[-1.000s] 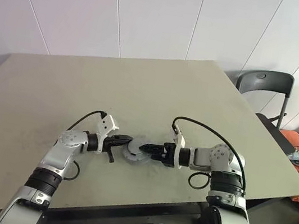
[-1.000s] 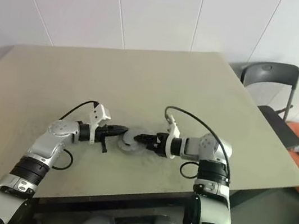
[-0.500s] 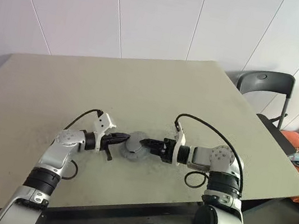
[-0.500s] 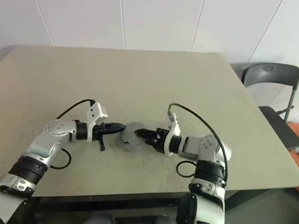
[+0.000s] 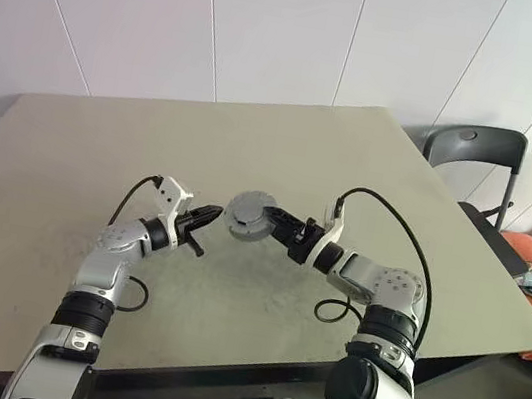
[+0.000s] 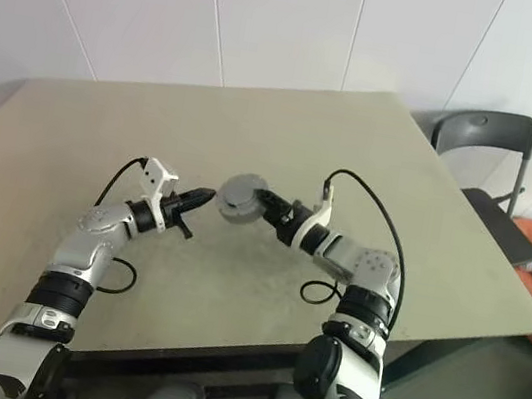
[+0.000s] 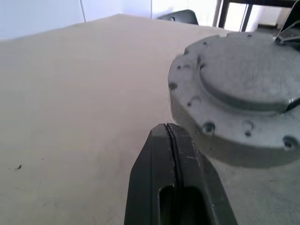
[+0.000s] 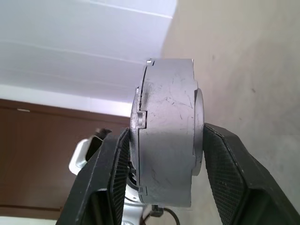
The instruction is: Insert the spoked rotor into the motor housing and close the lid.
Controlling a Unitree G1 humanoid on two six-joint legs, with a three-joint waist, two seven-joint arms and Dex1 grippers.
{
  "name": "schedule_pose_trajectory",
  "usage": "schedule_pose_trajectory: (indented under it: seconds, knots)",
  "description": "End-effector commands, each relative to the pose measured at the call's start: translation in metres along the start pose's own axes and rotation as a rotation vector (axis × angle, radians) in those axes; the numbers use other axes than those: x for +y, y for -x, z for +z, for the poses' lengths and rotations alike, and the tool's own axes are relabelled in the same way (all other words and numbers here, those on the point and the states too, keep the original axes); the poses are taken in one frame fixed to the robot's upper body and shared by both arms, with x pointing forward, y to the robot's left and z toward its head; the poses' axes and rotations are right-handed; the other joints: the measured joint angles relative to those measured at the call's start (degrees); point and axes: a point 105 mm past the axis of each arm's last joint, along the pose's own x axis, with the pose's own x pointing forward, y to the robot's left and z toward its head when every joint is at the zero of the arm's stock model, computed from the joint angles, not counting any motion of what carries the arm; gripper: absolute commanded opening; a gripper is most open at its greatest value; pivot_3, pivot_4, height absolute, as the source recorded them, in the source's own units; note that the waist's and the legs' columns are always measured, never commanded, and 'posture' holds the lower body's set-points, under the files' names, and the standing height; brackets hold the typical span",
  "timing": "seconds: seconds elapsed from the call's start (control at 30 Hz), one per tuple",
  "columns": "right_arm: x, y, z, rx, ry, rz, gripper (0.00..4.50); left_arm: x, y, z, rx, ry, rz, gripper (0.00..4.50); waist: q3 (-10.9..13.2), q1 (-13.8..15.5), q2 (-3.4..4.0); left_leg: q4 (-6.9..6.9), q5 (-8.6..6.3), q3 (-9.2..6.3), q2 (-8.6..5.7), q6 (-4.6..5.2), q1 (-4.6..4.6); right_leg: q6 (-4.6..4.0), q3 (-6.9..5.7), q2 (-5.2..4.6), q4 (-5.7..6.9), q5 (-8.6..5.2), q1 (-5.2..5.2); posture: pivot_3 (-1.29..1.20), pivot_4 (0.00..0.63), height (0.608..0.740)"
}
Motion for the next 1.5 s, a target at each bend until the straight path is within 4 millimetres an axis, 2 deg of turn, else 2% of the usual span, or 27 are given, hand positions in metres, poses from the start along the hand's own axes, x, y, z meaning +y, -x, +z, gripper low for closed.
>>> schedule_pose_trajectory:
  seconds: [0.03,0.27,0.6,0.87,0.97,1.07,1.17,1.3,1.5]
  knots:
    - [0.035,-0.013,0.005,-0.037,0.028,0.140,2.06,0.003,0.003,0.018,-0.077,0.032,0.020,0.00,0.00,-0.11,0.00,0.00,0.00,0.00,0.00,0.00,0.00,0.00,0.00,0.00,0.00,0.00,0.00,0.00,0.000,0.740]
    - [0.044,-0.017,0.016,-0.133,-0.030,0.204,2.06,0.000,0.003,0.015,-0.086,0.077,0.047,0.00,0.00,-0.10,0.01,0.01,0.00,0.01,0.00,0.00,0.00,0.00,0.02,0.01,0.02,0.00,-0.01,0.00,0.000,0.740]
    - [0.062,-0.017,0.018,-0.178,-0.089,0.320,2.06,-0.002,-0.004,0.016,-0.092,0.075,0.057,0.00,0.00,-0.08,0.01,0.01,0.00,0.04,0.01,0.00,0.01,-0.01,0.04,0.03,0.02,0.01,0.00,0.00,0.000,0.740]
    - [0.067,-0.019,0.021,-0.205,-0.121,0.359,2.06,-0.004,-0.007,0.016,-0.100,0.082,0.064,0.00,0.00,-0.21,0.01,0.01,0.00,0.06,0.01,0.01,0.02,-0.02,0.06,0.04,0.03,0.01,0.01,0.00,0.000,0.740]
    - [0.073,-0.021,0.023,-0.210,-0.121,0.385,2.06,-0.004,-0.009,0.021,-0.149,0.161,0.082,0.00,0.00,-0.09,0.01,0.02,0.00,0.06,0.02,0.01,0.02,-0.02,0.06,0.05,0.04,0.01,0.01,0.00,0.000,0.740]
    - [0.079,-0.023,0.024,-0.204,-0.113,0.409,2.06,-0.004,-0.010,0.040,-0.272,0.315,0.078,0.00,0.00,-0.10,0.00,0.05,0.00,0.06,0.02,0.01,0.01,-0.02,0.07,0.03,0.03,0.02,0.02,0.00,0.000,0.740]
    - [0.080,-0.026,0.023,-0.196,-0.105,0.409,2.06,-0.005,-0.011,0.050,-0.335,0.433,0.063,0.00,0.00,-0.14,0.00,0.06,0.00,0.07,0.02,0.01,0.01,-0.02,0.08,0.04,0.03,0.02,0.02,0.00,0.000,0.740]
    - [0.079,-0.029,0.022,-0.190,-0.100,0.404,2.06,-0.018,-0.013,0.057,-0.367,0.545,-0.010,0.87,0.00,-0.16,0.00,0.06,0.00,0.09,0.02,0.01,0.03,-0.02,0.08,0.05,0.03,0.02,0.04,0.00,0.000,0.740]
    - [0.078,-0.028,0.021,-0.188,-0.092,0.403,2.05,-0.021,-0.009,0.067,-0.421,0.679,-0.067,2.90,0.00,-0.20,0.00,0.07,0.00,0.10,0.01,0.01,0.03,-0.02,0.09,0.07,0.03,0.02,0.04,0.00,0.000,0.740]
